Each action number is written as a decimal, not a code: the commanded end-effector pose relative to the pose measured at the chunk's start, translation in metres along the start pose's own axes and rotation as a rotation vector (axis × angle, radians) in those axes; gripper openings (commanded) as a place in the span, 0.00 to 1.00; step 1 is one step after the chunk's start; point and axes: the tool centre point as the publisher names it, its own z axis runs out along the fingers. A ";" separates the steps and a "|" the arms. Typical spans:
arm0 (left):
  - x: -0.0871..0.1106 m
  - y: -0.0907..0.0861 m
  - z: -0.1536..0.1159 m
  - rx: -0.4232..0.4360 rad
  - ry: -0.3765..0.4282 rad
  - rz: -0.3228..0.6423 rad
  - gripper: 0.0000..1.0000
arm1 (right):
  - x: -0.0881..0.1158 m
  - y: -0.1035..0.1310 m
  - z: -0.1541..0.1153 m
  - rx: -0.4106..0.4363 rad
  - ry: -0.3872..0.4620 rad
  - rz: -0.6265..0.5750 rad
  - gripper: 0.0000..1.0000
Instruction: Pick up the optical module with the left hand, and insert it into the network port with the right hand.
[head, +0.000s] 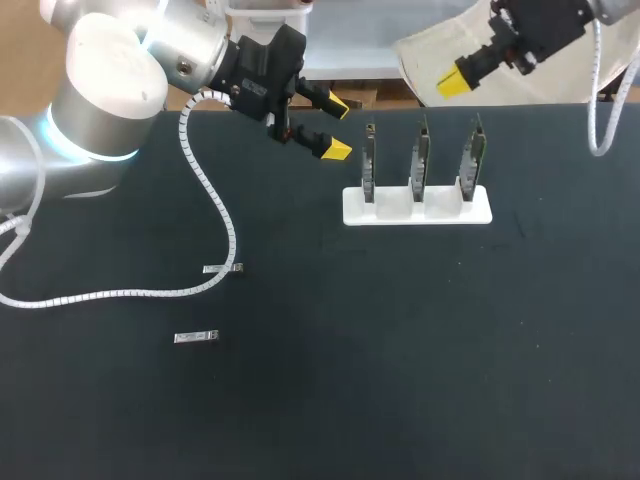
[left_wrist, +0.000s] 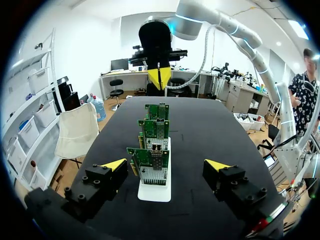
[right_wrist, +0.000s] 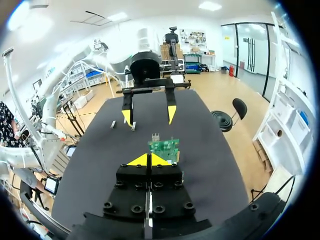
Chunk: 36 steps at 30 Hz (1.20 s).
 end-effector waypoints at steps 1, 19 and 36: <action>-0.001 0.001 0.001 0.002 0.004 -0.001 1.00 | 0.008 0.010 -0.003 0.009 -0.004 -0.002 0.00; -0.001 0.001 0.001 0.002 0.004 -0.001 1.00 | 0.032 0.010 0.006 -0.003 -0.003 0.039 0.00; -0.001 0.001 0.001 0.002 0.004 -0.001 1.00 | 0.036 -0.001 0.012 -0.028 0.014 0.027 0.00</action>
